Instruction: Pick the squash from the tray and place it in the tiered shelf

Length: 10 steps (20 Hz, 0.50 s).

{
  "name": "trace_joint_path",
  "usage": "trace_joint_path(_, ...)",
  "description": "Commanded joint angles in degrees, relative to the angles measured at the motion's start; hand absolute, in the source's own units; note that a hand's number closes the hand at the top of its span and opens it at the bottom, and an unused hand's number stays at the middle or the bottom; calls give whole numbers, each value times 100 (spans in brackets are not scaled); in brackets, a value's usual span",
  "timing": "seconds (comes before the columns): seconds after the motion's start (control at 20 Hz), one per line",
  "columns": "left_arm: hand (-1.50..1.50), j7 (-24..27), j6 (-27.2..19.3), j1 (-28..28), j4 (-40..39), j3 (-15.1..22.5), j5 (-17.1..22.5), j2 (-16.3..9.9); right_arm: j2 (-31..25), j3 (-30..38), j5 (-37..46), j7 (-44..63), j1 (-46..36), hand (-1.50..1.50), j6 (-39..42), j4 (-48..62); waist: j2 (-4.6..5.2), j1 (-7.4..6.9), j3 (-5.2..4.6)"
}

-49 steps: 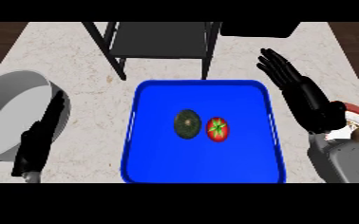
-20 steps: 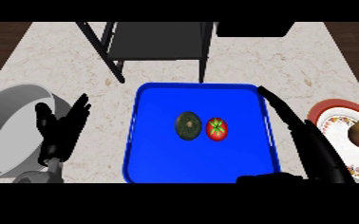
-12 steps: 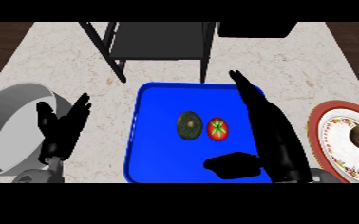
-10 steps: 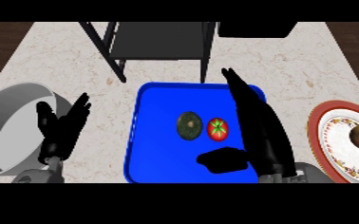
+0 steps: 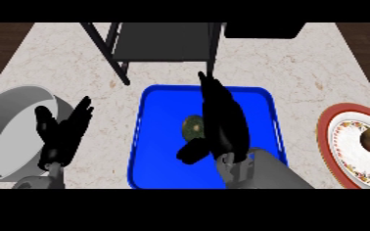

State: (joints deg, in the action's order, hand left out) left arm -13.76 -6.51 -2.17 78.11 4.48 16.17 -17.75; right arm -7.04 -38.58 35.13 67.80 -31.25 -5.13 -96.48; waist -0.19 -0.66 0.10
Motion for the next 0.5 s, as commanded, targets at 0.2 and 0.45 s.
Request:
trace_joint_path(0.2, 0, -57, 79, 235, 73, 40, -51, 39, 662, 78, 491, 1163, -28, -150, 470, 698, 2, 49, -15)
trace_joint_path(0.45, 0, -30, 11, -141, -309, -142, -74, 117, 671, 170, 831, 1124, 27, -150, 689, 642, 9, 111, -15)
